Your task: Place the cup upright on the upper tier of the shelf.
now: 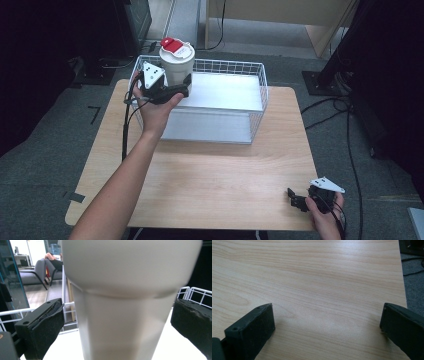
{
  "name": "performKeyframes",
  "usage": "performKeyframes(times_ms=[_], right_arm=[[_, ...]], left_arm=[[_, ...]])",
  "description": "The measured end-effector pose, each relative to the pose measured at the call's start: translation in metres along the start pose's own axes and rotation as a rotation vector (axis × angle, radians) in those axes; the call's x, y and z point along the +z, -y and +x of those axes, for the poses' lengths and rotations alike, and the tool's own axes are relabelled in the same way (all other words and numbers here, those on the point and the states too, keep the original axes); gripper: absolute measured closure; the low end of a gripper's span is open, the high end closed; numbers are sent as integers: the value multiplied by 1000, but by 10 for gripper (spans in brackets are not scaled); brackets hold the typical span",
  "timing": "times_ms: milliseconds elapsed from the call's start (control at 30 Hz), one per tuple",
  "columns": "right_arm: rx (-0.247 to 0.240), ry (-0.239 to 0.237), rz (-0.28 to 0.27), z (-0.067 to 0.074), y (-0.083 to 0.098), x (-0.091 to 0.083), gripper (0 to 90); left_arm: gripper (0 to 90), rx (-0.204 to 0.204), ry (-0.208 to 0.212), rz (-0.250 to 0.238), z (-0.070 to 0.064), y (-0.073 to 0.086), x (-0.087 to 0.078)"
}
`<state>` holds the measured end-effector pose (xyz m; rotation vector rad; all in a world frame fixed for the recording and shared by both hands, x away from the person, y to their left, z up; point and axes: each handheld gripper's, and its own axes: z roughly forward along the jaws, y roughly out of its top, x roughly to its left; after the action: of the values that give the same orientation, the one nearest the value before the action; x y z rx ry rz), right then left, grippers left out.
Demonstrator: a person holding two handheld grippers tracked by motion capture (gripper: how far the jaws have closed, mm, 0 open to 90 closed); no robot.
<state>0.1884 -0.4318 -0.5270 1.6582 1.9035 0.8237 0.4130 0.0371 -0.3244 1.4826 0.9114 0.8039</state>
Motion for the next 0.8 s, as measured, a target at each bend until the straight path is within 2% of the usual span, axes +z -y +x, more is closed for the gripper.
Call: performKeyframes(times_ms=[267,600,800], right_arm=[[0,0,0,0,0,0,0],[-1,0,0,0,0,0,0],[1,0,1,0,0,0,0]], left_arm=[[0,32,6,-15,-6,5,-15],[0,2,40,-56,-10,5,-39],[0,19,55,-95,-15,2,-63]])
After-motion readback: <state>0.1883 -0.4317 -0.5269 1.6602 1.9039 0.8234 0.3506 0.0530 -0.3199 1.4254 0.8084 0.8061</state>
